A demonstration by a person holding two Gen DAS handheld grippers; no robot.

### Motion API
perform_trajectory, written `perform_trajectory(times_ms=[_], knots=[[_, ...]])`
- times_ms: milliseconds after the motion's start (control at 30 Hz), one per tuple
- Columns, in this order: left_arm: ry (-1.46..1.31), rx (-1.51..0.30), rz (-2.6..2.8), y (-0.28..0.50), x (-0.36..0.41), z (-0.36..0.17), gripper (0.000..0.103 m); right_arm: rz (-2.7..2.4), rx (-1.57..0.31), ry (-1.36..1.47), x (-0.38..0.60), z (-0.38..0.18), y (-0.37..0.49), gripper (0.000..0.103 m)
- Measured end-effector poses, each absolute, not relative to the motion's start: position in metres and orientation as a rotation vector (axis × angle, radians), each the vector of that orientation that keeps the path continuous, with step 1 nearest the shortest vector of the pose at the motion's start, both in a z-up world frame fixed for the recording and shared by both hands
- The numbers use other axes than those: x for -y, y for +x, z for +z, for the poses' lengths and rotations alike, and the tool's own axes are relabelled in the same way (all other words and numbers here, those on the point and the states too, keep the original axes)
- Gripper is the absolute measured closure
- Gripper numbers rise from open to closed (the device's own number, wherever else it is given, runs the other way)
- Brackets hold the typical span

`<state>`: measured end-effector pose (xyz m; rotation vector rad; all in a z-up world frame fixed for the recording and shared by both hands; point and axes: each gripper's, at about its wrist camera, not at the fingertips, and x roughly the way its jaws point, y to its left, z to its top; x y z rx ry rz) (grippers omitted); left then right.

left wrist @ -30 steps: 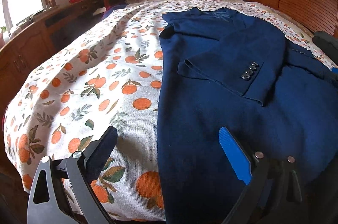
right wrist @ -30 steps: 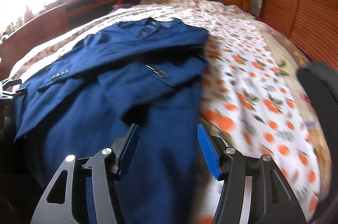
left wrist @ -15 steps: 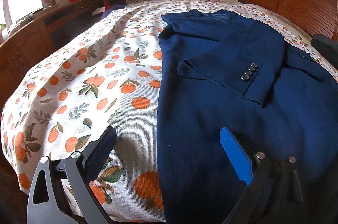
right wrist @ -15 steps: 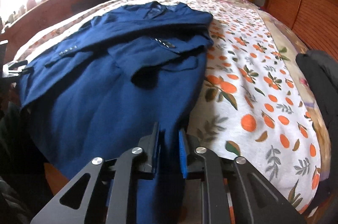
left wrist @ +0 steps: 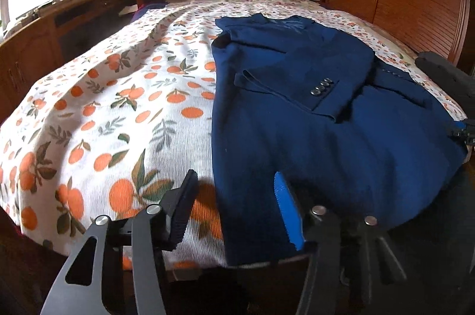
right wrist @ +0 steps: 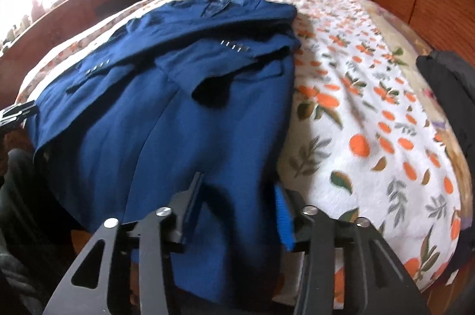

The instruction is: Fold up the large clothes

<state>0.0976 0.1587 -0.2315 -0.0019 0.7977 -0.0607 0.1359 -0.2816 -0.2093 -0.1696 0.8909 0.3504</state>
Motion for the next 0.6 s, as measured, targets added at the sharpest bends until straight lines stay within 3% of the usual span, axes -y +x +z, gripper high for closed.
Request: perform_trajectory(times_ms=[100,133,200,367,467,533,567,600], knots=[[-0.009,-0.795,-0.057,0.093,-0.157,-0.234,0.052,0.345,-0.891,-0.185,0.278,-0.209,0.134,0.061],[-0.015,-0.796,-0.056,0.092,-0.156,-0.235,0.054,0.345,-0.89,-0.184,0.277,-0.209,0.134,0.075],[-0.024,-0.8,-0.068,0.092,-0.155,-0.234,0.065,0.349,-0.873,-0.193,0.273,-0.204,0.132,0.091],[-0.017,-0.812,-0.081,0.094,-0.152,-0.233,0.067,0.387,-0.853,-0.167,0.269,-0.195,0.128,0.089],[-0.013,-0.813,-0.087,0.094,-0.153,-0.234,0.067,0.392,-0.881,-0.161,0.273,-0.202,0.127,0.077],[-0.014,-0.814,-0.086,0.095,-0.153,-0.234,0.067,0.396,-0.891,-0.148,0.277,-0.207,0.125,0.075],[-0.015,-0.818,-0.085,0.095,-0.153,-0.234,0.069,0.397,-0.891,-0.14,0.278,-0.208,0.124,0.075],[-0.015,-0.818,-0.084,0.096,-0.154,-0.234,0.087,0.4,-0.888,-0.131,0.279,-0.208,0.123,0.076]])
